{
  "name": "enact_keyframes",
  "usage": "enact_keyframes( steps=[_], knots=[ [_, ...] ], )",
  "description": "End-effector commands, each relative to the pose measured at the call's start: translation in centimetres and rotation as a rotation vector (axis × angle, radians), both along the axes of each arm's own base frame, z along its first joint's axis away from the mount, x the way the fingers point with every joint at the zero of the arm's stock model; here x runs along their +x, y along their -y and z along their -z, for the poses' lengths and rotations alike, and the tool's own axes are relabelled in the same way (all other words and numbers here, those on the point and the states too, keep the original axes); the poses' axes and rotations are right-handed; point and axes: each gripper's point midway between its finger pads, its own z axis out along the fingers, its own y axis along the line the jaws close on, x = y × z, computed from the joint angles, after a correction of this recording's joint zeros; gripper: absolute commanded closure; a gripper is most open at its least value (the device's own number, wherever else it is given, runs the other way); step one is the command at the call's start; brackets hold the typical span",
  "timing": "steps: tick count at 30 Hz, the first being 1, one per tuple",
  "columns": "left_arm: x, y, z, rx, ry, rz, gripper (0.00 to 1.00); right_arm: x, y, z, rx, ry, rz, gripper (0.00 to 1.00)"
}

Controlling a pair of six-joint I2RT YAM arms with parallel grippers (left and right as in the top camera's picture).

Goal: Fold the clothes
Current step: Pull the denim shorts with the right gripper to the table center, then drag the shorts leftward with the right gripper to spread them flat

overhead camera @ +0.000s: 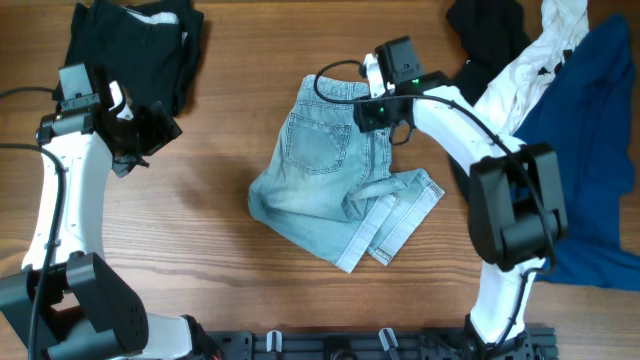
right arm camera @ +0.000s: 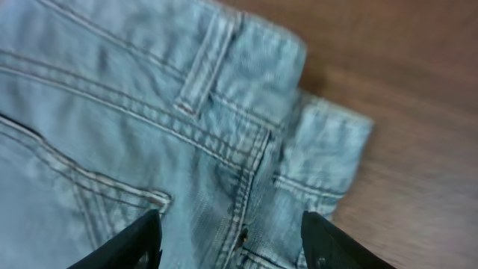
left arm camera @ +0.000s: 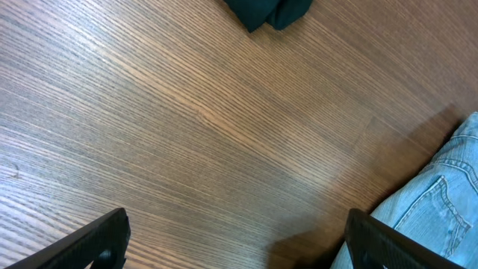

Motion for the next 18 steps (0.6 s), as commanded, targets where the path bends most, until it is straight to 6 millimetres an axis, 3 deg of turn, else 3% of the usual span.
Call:
enact_keyframes(
  steps=[1, 14, 18],
  knots=[
    [0.3, -0.2, -0.2, 0.005, 0.005, -0.007, 0.08, -1.0, -1.0, 1.2, 0.076, -0.071, 0.000, 0.39],
    [0.3, -0.2, -0.3, 0.005, 0.007, -0.007, 0.07, -2.2, -1.7, 3.8, 0.116, -0.169, 0.014, 0.41],
    [0.3, -0.2, -0.3, 0.005, 0.007, -0.007, 0.08, -2.0, -1.8, 3.7, 0.120, -0.159, 0.016, 0.51]
  ],
)
